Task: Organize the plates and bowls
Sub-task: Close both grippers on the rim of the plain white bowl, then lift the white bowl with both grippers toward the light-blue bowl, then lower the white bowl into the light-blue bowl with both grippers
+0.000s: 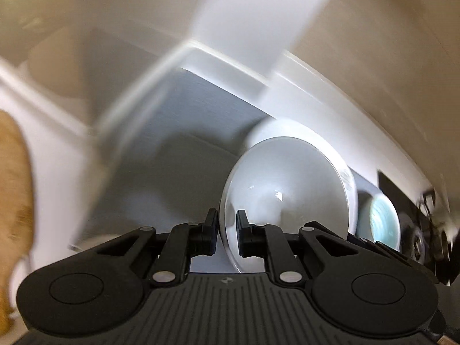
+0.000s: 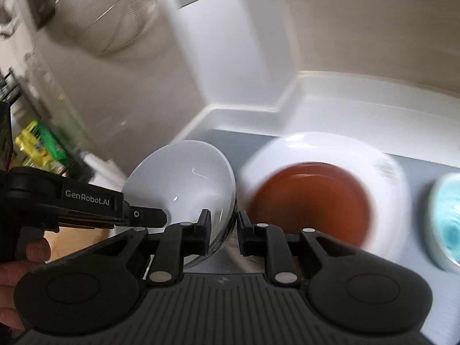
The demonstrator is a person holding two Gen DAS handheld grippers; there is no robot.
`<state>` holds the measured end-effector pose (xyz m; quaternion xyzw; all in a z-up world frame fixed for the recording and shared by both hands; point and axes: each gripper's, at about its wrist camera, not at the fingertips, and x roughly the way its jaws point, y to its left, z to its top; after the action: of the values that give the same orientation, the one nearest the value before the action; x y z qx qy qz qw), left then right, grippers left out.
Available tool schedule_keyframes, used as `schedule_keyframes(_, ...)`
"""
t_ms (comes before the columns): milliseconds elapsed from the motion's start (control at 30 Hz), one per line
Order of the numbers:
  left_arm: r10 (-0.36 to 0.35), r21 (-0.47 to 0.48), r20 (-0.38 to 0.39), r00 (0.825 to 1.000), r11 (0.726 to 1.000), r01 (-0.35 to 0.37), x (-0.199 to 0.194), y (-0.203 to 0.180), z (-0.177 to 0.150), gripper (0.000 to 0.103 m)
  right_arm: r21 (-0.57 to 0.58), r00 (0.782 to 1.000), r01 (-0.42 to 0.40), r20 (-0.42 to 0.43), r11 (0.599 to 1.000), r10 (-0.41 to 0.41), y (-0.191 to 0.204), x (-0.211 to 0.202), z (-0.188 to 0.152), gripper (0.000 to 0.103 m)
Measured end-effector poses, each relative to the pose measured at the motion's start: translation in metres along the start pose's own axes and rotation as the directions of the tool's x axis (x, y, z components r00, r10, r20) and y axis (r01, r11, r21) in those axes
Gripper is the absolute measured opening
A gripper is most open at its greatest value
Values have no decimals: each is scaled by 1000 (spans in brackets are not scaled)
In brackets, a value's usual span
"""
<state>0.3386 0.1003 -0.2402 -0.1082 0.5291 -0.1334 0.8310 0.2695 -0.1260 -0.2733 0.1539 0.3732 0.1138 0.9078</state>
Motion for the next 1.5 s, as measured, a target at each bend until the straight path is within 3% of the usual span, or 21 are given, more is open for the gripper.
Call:
schedule_keyframes(333,-100,134,-120,988,984,115,53,-144,-13,14,155,981,165,76,974,-179,-115,-88,-12,21)
schedule_keyframes(567,-70,227,-170,983,968,108,88,-213,-15,14,204,961,239,92,950,-261,-170,-111,-9,21)
schedule_keyframes(667,-70,236,-197,978,965,117,94,-221,-11,14,225,959,244,90,943,-269,-185,-110,-12,21)
schedule_keyframes(833,-1,281,-193,981,958,56,108,-240,-12,14,234,963,239,68,942,-261,-199,-94,-16,21)
schedule_keyframes(1000,16,279,-211,977,959,44,120,-245,-12,14,237,963,246,53,940,-265,-208,-85,-15,20)
schedule_keyframes(1300,0,199,-256,967,979,52,124,-232,-9,14,225,963,252,38,941,-267,-216,-70,-11,17)
schedule_keyframes(1500,-23,207,-258,966,975,79,119,-233,-11,14,239,963,250,40,938,-267,-226,-67,-16,16)
